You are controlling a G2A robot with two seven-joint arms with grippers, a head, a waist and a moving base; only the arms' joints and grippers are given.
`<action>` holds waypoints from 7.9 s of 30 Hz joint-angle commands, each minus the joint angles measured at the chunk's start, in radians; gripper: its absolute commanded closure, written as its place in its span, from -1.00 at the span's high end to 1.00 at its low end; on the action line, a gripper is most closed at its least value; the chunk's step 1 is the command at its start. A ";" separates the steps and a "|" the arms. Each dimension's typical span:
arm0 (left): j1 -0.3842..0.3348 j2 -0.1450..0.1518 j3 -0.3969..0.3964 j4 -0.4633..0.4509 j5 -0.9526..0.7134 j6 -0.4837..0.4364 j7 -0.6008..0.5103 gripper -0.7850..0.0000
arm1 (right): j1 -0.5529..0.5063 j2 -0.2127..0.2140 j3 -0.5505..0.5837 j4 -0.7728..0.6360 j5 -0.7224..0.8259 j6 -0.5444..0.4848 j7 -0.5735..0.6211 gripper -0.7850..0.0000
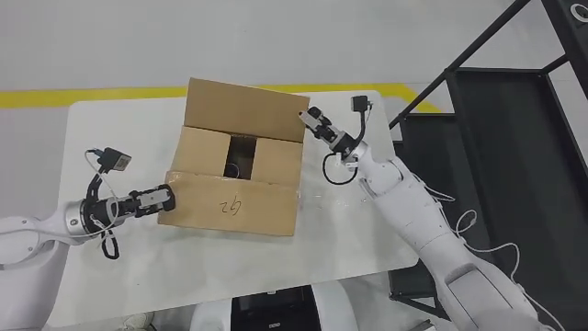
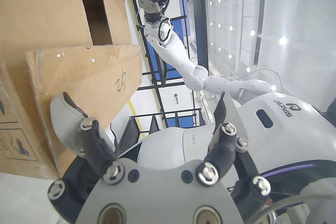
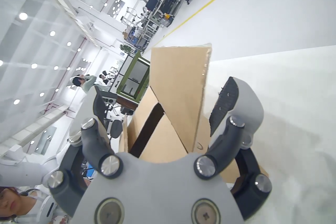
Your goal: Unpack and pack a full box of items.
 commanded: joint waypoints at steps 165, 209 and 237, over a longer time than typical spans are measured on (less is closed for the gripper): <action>-0.284 -0.015 0.181 0.234 0.099 -0.117 0.029 1.00 | -0.605 0.175 0.338 -0.466 -0.806 0.580 0.347 1.00; -0.284 -0.015 0.181 0.234 0.099 -0.117 0.029 1.00 | -0.689 0.192 0.342 -0.639 -1.174 0.607 0.239 1.00; -0.284 -0.015 0.181 0.234 0.099 -0.117 0.029 1.00 | -0.588 0.167 0.216 -0.524 -1.228 0.599 0.273 1.00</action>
